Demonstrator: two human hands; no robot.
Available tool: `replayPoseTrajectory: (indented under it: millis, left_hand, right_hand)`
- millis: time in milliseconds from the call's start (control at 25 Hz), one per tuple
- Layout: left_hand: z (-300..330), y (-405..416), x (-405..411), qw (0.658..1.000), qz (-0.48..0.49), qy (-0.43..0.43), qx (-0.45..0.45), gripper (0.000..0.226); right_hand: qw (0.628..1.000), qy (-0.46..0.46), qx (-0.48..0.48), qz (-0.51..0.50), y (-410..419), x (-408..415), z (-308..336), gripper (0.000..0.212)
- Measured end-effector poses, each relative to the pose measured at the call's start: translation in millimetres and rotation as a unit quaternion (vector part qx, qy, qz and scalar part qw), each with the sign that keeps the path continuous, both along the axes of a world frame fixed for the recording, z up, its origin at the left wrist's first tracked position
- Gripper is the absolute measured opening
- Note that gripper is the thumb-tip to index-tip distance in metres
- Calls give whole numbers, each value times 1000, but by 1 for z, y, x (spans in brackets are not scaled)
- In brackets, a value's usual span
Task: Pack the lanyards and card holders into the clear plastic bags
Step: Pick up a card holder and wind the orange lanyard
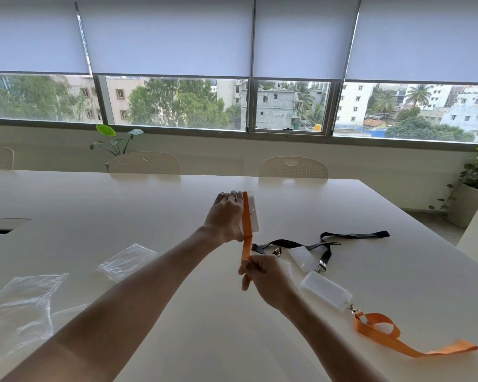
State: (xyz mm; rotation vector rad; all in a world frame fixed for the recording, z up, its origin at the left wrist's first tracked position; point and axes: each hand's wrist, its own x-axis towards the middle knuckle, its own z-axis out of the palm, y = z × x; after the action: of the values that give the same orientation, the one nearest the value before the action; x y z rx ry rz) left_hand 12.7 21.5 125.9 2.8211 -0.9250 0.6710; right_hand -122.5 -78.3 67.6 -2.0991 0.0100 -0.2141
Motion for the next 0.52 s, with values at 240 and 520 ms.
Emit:
replayPoseTrajectory:
  millis: [240, 520]
  left_hand:
    - [-15, -4, -8, 994, -39, -48, 94, 115]
    - [-30, -5, -26, 989, -108, -52, 87, 104]
  right_hand:
    - [989, -55, 133, -17, -14, 20, 42, 39]
    - [965, -77, 213, -132, -23, 40, 47, 39]
